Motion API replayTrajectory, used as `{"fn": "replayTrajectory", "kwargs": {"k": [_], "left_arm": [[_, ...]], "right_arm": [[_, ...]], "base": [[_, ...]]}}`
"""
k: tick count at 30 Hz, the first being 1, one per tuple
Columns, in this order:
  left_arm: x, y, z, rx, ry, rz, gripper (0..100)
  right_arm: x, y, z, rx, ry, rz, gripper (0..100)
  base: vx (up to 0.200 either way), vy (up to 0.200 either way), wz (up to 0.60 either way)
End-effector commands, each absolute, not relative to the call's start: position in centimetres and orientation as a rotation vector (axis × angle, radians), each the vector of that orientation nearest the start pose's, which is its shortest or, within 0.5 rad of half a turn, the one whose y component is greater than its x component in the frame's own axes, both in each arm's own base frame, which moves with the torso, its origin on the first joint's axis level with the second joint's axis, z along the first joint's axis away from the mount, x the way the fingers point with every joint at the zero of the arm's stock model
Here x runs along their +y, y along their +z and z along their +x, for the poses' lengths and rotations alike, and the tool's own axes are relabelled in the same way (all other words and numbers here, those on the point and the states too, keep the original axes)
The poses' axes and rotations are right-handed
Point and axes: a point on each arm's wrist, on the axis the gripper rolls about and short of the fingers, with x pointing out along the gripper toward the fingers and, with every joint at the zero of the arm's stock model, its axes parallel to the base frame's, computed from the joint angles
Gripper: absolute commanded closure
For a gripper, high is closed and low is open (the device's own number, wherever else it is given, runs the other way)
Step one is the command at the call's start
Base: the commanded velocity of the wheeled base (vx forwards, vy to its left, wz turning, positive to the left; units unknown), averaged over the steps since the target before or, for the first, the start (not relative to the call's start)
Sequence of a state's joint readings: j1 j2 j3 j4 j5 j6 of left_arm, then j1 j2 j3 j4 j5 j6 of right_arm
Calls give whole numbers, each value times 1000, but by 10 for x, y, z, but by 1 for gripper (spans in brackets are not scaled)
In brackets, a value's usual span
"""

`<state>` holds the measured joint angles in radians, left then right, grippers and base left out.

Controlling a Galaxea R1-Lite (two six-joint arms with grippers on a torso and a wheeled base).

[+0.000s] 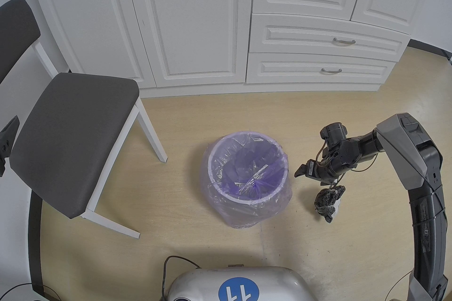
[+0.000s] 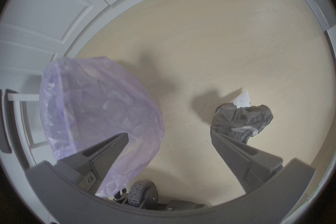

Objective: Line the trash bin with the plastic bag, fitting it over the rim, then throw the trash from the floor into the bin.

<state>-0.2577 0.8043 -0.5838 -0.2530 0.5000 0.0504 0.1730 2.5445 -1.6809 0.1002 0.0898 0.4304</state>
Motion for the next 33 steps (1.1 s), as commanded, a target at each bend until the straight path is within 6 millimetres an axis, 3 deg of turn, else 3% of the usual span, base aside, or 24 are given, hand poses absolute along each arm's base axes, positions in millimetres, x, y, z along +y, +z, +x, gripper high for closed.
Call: {"fn": "replayTrajectory", "kwargs": {"k": [1, 7, 13, 19, 23, 33], "left_arm": [[-10, 254, 79, -21, 243, 40, 0], [-10, 252, 81, -10, 243, 44, 0], [-11, 250, 83, 2, 241, 50, 0], [-11, 248, 84, 10, 241, 52, 0], [-12, 247, 86, 19, 240, 56, 0], [-13, 241, 92, 55, 241, 70, 0]], "right_arm": [[91, -3, 480, 971, 15, 396, 0], [118, -17, 495, 925, -44, 462, 0], [145, -29, 483, 973, -34, 392, 0], [138, -25, 480, 997, -42, 371, 0], [115, 0, 483, 953, -63, 389, 0], [98, 19, 489, 895, -67, 390, 0]], "base": [[0, 0, 0], [0, 0, 0], [0, 0, 0], [0, 0, 0], [0, 0, 0], [0, 0, 0]]}}
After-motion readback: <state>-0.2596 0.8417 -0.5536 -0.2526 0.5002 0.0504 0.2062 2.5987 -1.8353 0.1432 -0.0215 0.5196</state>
